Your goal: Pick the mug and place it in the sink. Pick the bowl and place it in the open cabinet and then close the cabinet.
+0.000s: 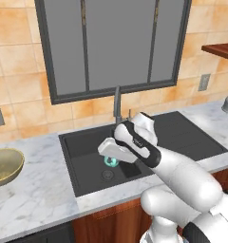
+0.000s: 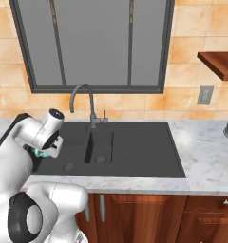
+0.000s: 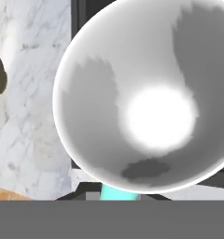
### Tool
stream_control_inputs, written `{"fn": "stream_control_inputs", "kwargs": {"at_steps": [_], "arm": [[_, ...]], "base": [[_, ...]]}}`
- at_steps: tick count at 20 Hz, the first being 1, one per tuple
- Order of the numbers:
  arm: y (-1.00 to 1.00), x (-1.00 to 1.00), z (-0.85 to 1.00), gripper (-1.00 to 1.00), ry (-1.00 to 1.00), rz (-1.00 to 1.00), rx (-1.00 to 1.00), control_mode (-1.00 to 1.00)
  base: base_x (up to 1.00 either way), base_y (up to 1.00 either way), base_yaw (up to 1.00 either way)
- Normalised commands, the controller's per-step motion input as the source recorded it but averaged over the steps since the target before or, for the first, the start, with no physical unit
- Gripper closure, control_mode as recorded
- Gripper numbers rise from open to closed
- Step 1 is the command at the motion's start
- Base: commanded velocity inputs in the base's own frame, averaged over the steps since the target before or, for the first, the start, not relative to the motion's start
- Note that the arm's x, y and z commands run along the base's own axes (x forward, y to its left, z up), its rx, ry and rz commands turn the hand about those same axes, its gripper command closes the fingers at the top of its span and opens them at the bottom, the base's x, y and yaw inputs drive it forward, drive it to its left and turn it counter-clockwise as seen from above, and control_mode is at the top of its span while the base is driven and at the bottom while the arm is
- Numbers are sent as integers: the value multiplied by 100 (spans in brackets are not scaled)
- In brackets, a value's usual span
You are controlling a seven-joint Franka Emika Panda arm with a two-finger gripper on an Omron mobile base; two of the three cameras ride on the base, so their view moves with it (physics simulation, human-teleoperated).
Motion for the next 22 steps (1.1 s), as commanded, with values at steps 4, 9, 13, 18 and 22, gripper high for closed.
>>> {"fn": "stream_control_inputs", "kwargs": {"at_steps": [4, 9, 13, 18, 22], "arm": [[11, 30, -33, 100, 0, 0, 0, -100], [7, 26, -32, 100, 0, 0, 0, -100], [11, 28, -32, 100, 0, 0, 0, -100], [24, 36, -31, 100, 0, 0, 0, -100], [26, 35, -33, 100, 0, 0, 0, -100]], "base": [[0, 0, 0], [0, 0, 0], [0, 0, 0], [0, 0, 0], [0, 0, 0]]}}
